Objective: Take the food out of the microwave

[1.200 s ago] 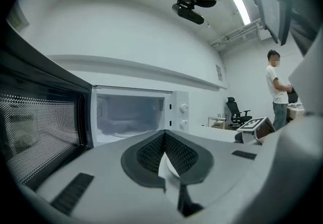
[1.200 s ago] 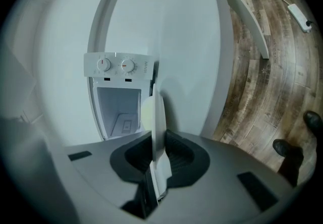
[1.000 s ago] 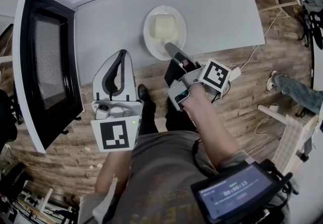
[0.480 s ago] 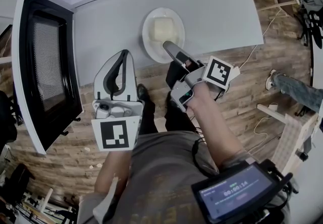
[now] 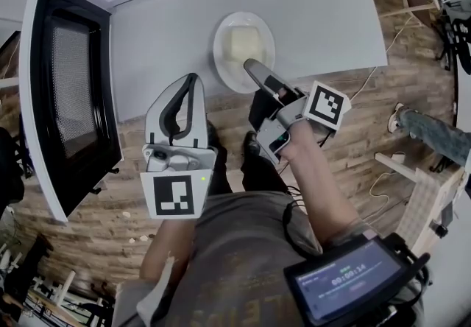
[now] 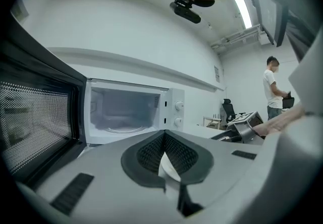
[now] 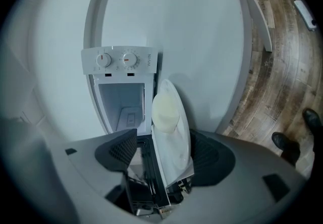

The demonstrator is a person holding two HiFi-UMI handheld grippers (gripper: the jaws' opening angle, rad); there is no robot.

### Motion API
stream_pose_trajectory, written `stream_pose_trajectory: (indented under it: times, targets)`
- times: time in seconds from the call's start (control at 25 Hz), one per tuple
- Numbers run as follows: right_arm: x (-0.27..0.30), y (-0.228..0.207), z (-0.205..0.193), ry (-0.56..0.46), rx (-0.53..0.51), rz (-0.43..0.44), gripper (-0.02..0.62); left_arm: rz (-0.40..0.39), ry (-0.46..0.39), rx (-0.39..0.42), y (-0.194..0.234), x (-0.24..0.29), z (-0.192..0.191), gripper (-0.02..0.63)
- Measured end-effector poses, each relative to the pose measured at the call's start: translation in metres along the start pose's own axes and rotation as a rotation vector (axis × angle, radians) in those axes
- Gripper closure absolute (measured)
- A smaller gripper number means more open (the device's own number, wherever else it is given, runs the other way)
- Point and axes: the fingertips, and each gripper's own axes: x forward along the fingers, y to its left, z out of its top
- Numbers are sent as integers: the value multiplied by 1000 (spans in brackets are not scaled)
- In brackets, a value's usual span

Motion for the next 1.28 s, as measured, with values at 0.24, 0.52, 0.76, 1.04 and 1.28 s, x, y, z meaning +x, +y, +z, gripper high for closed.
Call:
stream_pose_trajectory:
  times: [0.24,0.52,0.76,1.04,1.28]
  targets:
    - [-3,0,0,7,-8,15,276,-44,5,14,-20,-6,-13,598]
    - [-9,-1,-2,35,-33,28,273,-109,62,35,-66,-20,-61,598]
    - [-9,-1,-4,72,-57,40,266,-180,72,-2,-100,-17,-100,598]
    - [-10,5,-6,102,-74,53,262,-183,64,4,-112,-6,-108,598]
    - [-8,4,-9,121,-69,60,256,-173,69,-8,-110,4,-107,598]
